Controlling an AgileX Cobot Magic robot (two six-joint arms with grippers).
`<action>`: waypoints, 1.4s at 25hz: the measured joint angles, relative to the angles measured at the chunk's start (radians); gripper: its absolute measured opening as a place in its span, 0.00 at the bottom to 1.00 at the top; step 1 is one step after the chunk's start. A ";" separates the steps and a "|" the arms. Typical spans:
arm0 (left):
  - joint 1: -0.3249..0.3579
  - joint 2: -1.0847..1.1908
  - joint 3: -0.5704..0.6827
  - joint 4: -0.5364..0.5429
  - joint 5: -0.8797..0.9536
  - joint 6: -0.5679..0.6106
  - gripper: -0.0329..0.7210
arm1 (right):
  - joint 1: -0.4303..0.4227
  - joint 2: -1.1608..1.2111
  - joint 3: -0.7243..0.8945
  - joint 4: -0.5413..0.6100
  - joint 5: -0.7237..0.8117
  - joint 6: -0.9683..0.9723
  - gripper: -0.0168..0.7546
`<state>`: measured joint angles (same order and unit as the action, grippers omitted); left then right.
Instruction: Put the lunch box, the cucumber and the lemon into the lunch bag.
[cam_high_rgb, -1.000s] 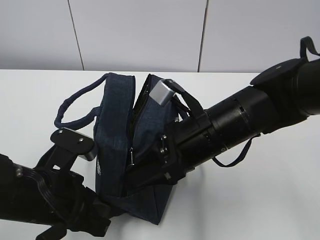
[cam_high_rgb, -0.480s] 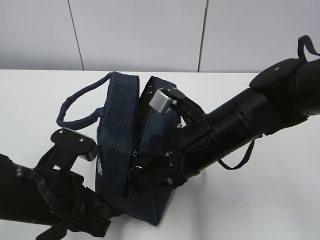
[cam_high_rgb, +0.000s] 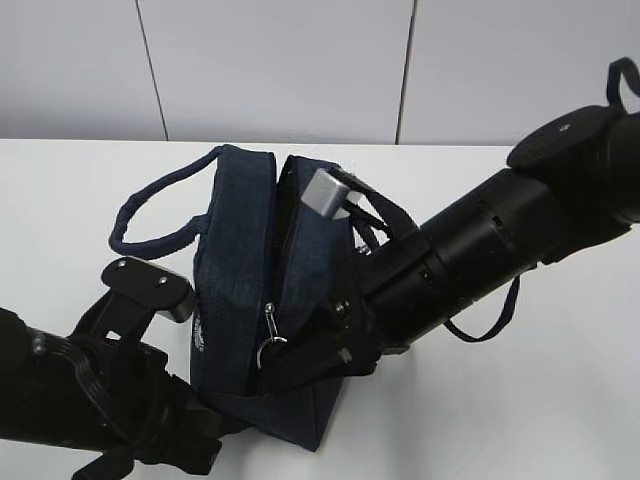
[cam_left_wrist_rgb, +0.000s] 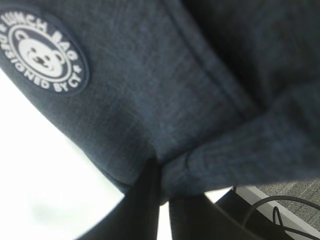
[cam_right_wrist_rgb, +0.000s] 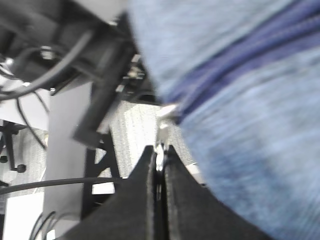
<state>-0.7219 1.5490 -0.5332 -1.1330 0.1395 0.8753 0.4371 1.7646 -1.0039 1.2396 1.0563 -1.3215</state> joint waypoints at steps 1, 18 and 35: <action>0.000 0.000 0.000 0.000 0.001 0.000 0.03 | 0.000 -0.014 0.000 -0.002 0.004 0.011 0.02; 0.000 0.000 0.000 -0.045 0.007 0.000 0.03 | 0.000 -0.147 -0.103 -0.051 -0.092 0.144 0.02; 0.000 0.000 0.000 -0.047 0.027 0.000 0.03 | 0.000 -0.147 -0.129 -0.045 -0.403 0.116 0.02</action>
<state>-0.7219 1.5490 -0.5332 -1.1804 0.1662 0.8753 0.4371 1.6181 -1.1334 1.1950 0.6531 -1.2057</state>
